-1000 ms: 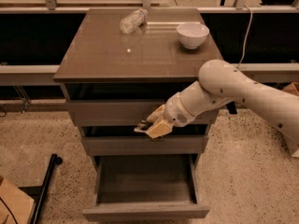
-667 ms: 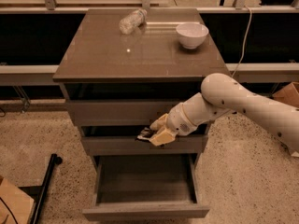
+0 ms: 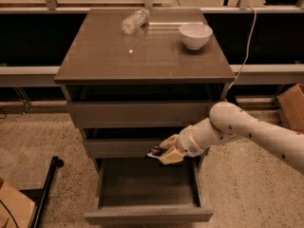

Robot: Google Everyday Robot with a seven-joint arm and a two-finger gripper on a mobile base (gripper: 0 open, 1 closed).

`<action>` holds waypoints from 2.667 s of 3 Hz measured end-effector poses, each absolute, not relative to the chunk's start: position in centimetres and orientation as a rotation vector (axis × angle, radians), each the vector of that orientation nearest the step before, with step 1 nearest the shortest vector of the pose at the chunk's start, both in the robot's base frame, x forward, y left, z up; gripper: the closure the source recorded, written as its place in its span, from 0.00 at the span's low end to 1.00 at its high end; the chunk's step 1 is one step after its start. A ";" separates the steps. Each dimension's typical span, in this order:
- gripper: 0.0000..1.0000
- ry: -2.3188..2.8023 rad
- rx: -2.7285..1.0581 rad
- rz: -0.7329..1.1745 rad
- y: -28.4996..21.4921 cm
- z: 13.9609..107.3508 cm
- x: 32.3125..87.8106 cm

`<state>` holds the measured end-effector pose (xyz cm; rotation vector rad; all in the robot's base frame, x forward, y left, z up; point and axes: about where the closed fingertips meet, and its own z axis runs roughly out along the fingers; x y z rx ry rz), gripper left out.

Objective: Place rxbar chocolate into bottom drawer

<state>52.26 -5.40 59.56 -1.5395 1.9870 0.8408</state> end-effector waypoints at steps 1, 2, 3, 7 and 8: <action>1.00 1.989 -1.534 0.847 -5.4 59.0 52.2; 1.00 1.985 -1.576 0.800 -4.9 59.5 52.2; 1.00 1.950 -1.608 0.777 -3.9 58.3 52.4; 1.00 1.998 -1.509 0.937 -3.5 43.7 52.6; 1.00 2.006 -1.571 0.900 -2.6 41.6 52.6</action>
Offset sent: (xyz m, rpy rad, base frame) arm 0.0021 0.0086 0.0125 -0.0986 -0.0739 0.0380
